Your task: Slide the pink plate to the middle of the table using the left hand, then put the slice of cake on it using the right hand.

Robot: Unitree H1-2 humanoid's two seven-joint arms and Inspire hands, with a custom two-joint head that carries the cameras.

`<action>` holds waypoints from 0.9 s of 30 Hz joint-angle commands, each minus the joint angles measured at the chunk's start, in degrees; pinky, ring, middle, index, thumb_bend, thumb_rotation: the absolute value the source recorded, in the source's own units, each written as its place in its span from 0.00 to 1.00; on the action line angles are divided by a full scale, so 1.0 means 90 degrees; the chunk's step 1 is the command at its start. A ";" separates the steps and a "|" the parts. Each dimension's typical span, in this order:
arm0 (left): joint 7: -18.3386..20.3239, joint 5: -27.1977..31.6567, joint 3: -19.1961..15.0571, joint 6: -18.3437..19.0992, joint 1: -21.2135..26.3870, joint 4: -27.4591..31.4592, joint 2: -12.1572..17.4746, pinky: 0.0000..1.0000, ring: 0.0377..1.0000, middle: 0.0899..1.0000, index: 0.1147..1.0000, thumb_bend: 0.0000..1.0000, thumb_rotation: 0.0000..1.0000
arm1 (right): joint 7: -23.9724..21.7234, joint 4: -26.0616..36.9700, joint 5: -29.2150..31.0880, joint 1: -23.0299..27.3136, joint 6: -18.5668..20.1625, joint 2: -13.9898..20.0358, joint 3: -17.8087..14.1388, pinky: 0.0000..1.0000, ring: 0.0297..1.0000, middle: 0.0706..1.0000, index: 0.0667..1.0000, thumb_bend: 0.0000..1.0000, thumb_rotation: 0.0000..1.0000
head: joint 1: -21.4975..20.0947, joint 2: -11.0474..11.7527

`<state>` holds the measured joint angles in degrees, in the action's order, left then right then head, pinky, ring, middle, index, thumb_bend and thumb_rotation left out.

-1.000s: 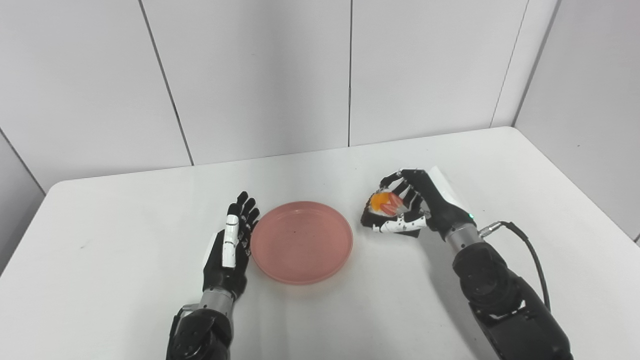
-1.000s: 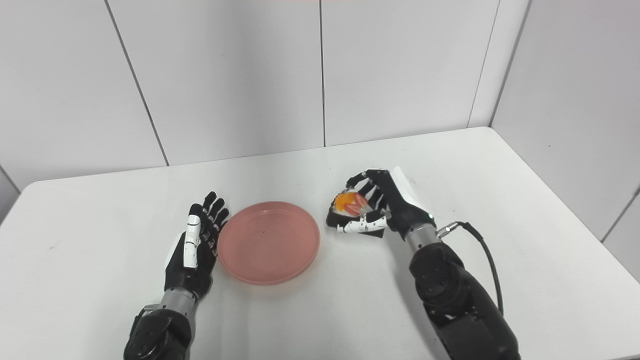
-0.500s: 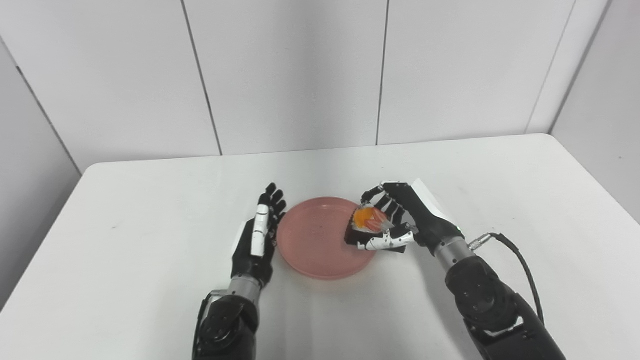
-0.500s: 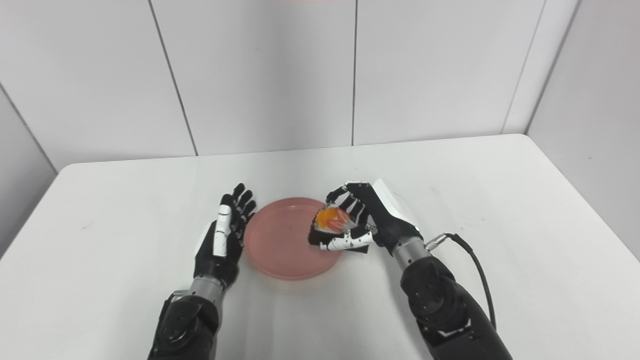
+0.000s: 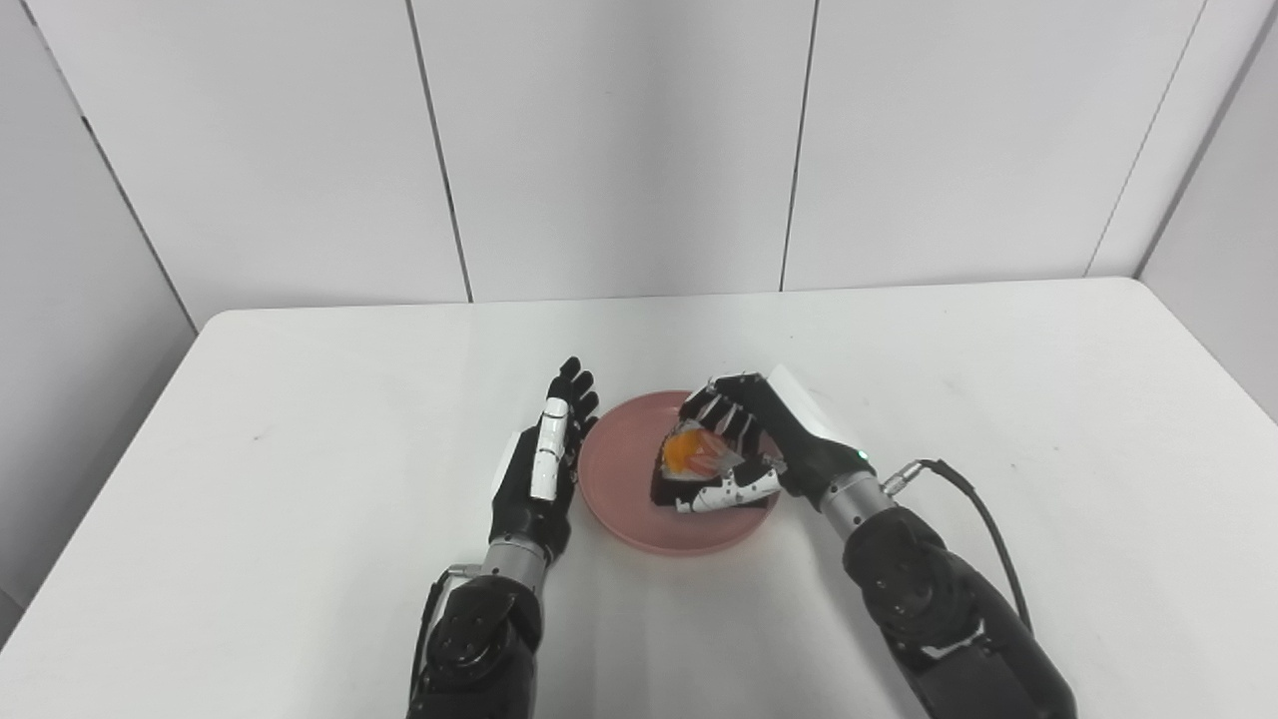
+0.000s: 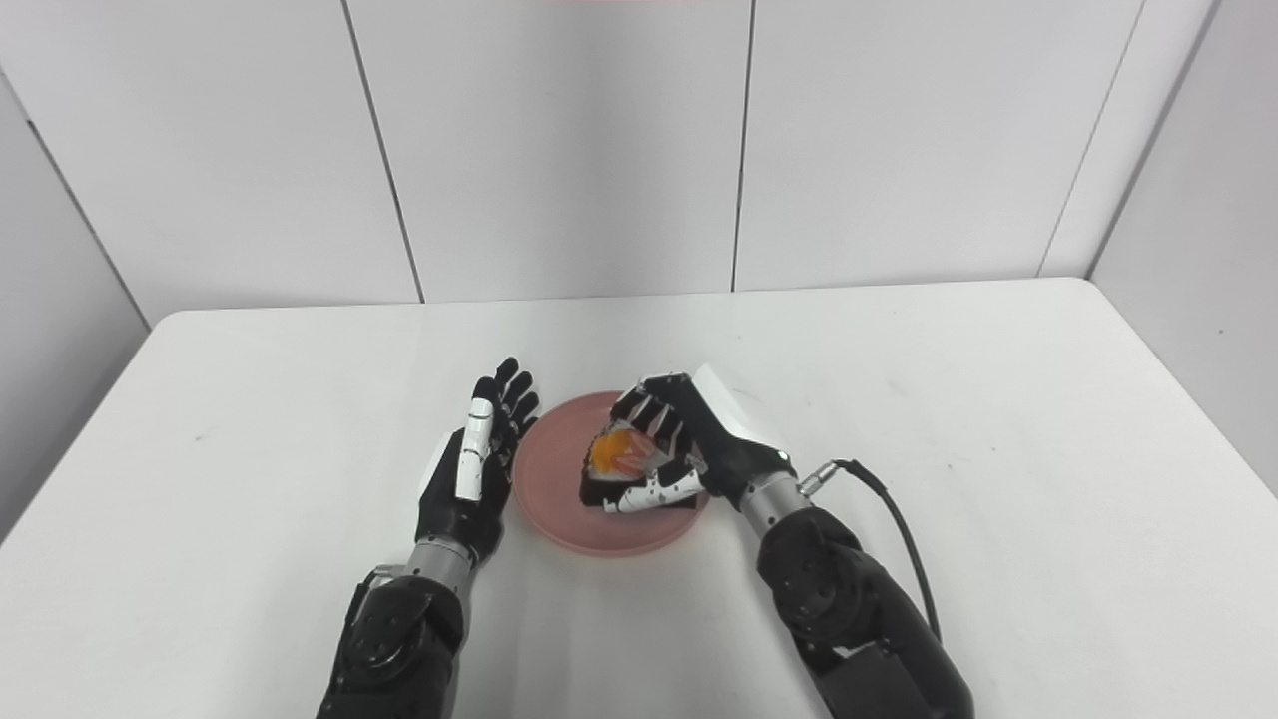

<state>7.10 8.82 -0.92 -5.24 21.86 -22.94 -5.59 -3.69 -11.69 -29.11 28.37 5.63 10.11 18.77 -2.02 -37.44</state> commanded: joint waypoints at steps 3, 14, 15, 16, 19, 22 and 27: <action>-0.0022 -0.0024 0.0046 -0.0080 0.0057 -0.0100 -0.0062 1.00 1.00 1.00 1.00 0.66 1.00 | 0.0304 -0.0220 -0.0164 0.0538 -0.0522 -0.0085 -0.0014 0.27 0.35 0.40 0.51 0.51 0.00 | -0.0008 0.0012; -0.0029 -0.0028 0.0052 -0.0106 0.0073 -0.0164 -0.0077 1.00 1.00 1.00 1.00 0.65 1.00 | 0.0577 -0.0878 -0.0494 0.0855 -0.0810 -0.0116 0.0078 0.29 0.37 0.42 0.48 0.51 0.00 | -0.0039 0.0049; -0.0028 -0.0033 0.0057 -0.0104 0.0070 -0.0161 -0.0076 1.00 1.00 1.00 1.00 0.65 1.00 | 0.0577 -0.0905 -0.0489 0.0864 -0.0817 -0.0109 0.0072 0.31 0.38 0.43 0.47 0.52 0.00 | -0.0040 0.0052; -0.0025 -0.0042 0.0065 -0.0118 0.0069 -0.0165 -0.0073 1.00 1.00 1.00 1.00 0.65 1.00 | 0.0582 -0.0928 -0.0492 0.0872 -0.0831 -0.0099 0.0070 0.33 0.39 0.44 0.46 0.52 0.00 | -0.0039 0.0053; -0.0019 -0.0049 0.0069 -0.0160 0.0089 -0.0198 -0.0068 1.00 1.00 1.00 1.00 0.65 1.00 | 0.0571 -0.0902 -0.0591 0.0871 -0.0846 -0.0039 0.0119 0.37 0.44 0.45 0.46 0.52 0.00 | -0.0039 0.0041; -0.0007 -0.0054 0.0072 -0.0216 0.0111 -0.0235 -0.0070 1.00 1.00 1.00 1.00 0.65 1.00 | 0.0589 -0.0888 -0.0596 0.0831 -0.0997 0.0018 0.0127 0.42 0.48 0.45 0.46 0.52 0.00 | -0.0037 0.0031; -0.0030 -0.0050 0.0067 -0.0162 0.0114 -0.0207 -0.0086 1.00 1.00 1.00 1.00 0.65 1.00 | 0.0434 -0.0744 -0.0540 0.0705 -0.0984 0.0110 0.0114 0.49 0.54 0.42 0.51 0.51 0.01 | -0.0066 0.0013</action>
<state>7.07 8.63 -0.72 -5.78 22.77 -24.37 -5.66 0.03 -21.01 -34.22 33.06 -0.78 10.52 20.19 -2.64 -37.35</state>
